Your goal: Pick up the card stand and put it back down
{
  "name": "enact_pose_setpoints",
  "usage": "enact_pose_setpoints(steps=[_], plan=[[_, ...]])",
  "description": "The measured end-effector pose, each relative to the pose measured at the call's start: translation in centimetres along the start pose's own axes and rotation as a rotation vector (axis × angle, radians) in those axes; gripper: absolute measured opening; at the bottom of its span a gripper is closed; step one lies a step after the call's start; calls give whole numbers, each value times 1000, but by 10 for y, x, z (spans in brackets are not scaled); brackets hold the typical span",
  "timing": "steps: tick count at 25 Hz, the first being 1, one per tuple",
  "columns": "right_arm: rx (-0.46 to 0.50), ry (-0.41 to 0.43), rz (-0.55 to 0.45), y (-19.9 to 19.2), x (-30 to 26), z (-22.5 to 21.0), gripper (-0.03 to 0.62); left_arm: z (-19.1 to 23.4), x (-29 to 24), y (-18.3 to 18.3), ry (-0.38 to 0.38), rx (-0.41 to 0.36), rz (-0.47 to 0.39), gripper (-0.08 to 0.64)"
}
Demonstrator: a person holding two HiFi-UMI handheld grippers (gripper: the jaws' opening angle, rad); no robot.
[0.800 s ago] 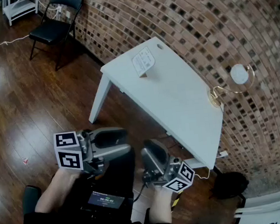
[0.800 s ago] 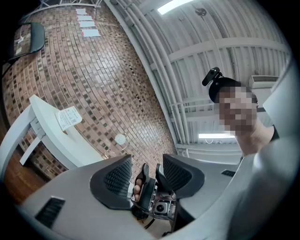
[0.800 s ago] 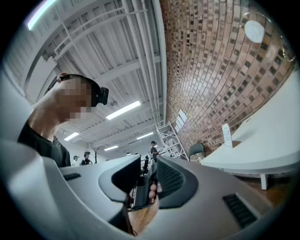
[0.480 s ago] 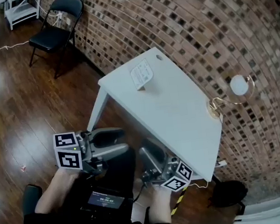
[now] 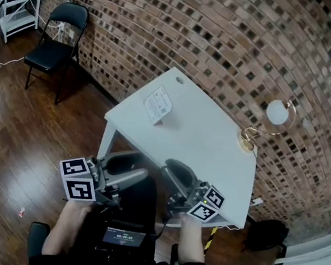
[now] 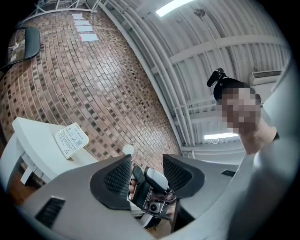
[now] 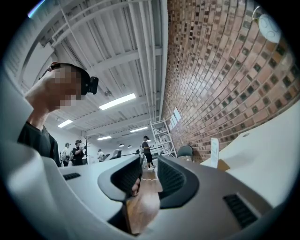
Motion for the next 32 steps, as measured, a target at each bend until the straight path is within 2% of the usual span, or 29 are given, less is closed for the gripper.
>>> enact_pose_setpoints(steps=[5,7,12,15,18,25,29,32], plan=[[13,-178,33,24,-12,-52,214,15,-1,1,7,14,-7,197],[15,-225,48,32,-19,-68,222,19,2,-2,12,24,-14,196],[7,-203,63,30,-30,-59,222,20,9,-4,16,37,-32,196],[22,-247,67,30,-29,-62,222,16,9,-2,7,40,-38,196],[48,-339,83,36,-31,-87,222,18,9,-5,-1,49,-42,196],[10,-491,173,51,-71,-168,224,37,7,-9,14,62,-65,197],[-7,-526,214,53,-103,-197,224,46,2,-11,14,72,-57,197],[-14,-513,215,55,-121,-210,222,48,2,-10,14,69,-55,196]])
Point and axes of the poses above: the fingertips, and each gripper's own axes: x backward along the fingers, z to its left, y out of its top, the point moved 7 cm from there along x, backward along the fingers, and after that the axes turned 15 degrees about -x, right-handed, at the moved point
